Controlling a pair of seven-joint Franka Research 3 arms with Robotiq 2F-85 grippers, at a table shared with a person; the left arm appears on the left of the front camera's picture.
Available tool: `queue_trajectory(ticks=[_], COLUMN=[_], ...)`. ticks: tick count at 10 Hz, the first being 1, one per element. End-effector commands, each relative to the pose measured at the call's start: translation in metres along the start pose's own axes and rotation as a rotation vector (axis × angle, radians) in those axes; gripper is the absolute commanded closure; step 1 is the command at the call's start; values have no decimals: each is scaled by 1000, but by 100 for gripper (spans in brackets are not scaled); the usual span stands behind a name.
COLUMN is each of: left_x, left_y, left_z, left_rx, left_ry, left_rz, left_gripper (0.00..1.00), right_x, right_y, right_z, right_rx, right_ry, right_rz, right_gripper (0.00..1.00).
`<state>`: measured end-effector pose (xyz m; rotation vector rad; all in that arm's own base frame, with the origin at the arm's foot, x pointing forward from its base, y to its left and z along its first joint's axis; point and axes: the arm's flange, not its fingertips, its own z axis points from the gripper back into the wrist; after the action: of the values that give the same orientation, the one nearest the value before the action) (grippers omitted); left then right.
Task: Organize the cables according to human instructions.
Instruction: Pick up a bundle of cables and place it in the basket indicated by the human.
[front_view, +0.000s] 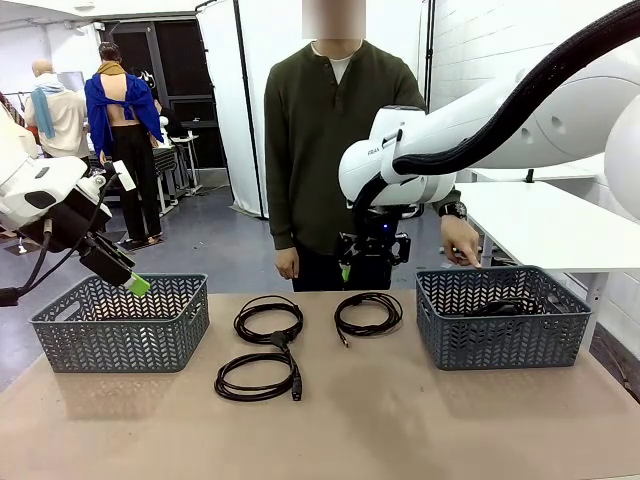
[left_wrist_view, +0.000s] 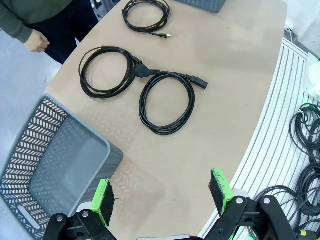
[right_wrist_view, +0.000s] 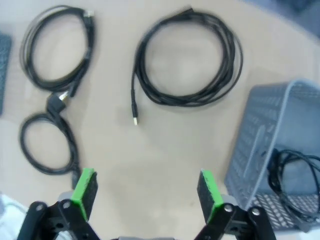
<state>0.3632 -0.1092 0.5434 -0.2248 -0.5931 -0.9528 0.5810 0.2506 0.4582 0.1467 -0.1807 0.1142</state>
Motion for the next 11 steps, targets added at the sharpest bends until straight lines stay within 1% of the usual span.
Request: queue_trajectory(ticks=[1,4,6,8,9,11], left_x=[-1,-1,-1,-1,-1,-1], left_y=[2,2,2,2,2,2], left_z=[0,0,0,0,0,0], left_rx=[-8,-8,-8,-8,-8,-8], left_ry=[-5,-5,-5,-5,-5,-5], left_rz=[-1,-1,-1,-1,-1,-1], left_gripper=[0,0,0,0,0,0], right_x=[17,43,58,69,74,82], right_y=[17,24,28,26,24,20], right_z=[-13,-27,-39,-52,-59,-69], right_rx=[-61,-161,-191,-159,-121,-132], right_ry=[-34,-48,-64,-61,-43,-79], right_rz=[-214,-471,-612,-733,-782,-845], right_gripper=[0,0,0,0,0,0])
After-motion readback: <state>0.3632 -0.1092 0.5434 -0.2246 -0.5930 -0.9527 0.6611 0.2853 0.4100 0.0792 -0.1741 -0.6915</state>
